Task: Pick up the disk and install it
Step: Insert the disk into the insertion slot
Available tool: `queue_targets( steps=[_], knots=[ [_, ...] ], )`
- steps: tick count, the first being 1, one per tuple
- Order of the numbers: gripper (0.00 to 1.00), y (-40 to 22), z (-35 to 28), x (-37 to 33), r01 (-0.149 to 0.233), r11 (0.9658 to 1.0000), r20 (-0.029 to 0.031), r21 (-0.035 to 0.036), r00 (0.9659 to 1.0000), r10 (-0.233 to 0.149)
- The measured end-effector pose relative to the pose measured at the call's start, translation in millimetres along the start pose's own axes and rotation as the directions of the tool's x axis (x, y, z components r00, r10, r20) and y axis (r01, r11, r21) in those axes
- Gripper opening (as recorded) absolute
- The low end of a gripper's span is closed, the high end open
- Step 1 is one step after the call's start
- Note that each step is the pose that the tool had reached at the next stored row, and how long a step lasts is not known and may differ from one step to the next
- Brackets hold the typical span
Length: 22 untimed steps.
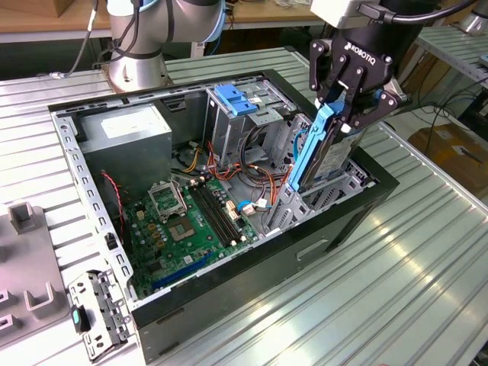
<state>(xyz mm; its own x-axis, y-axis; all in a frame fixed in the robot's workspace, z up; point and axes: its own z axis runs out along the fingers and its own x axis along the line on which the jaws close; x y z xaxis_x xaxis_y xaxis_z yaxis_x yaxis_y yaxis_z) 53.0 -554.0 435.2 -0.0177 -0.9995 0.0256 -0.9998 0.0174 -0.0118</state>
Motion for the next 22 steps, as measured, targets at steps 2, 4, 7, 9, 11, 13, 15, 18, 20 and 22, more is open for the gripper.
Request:
queue_targets(
  steps=[2,4,7,9,11,13,15,18,20,22],
  knots=[
    [0.37,0.0,0.1,0.0,0.0,1.0,0.0002,0.0,1.0,0.0],
    [0.37,0.0,0.2,0.0,0.0,1.0,0.0002,0.0,1.0,0.0],
    [0.37,0.0,0.2,0.0,0.0,1.0,0.0003,0.0001,1.0,0.0],
    [0.38,0.0,1.2,-0.1,0.0,1.0,0.0004,0.0001,1.0,0.0],
    [0.45,0.1,8.3,-0.2,0.0,1.0,0.0001,0.0,1.0,0.0],
    [0.45,0.1,13.8,-0.4,0.0,1.0,0.0003,0.0,1.0,0.0],
    [0.43,0.2,18.2,-0.5,0.0,1.0,0.0002,0.0001,1.0,0.0],
    [0.24,0.3,24.3,-0.6,0.0,1.0,0.0002,0.0,1.0,0.0],
    [0.24,0.3,28.2,-0.7,0.0,1.0,0.0002,0.0001,1.0,0.0],
    [0.12,0.4,31.9,-0.8,0.0,1.0,0.0002,0.0001,1.0,0.0]
  ],
)
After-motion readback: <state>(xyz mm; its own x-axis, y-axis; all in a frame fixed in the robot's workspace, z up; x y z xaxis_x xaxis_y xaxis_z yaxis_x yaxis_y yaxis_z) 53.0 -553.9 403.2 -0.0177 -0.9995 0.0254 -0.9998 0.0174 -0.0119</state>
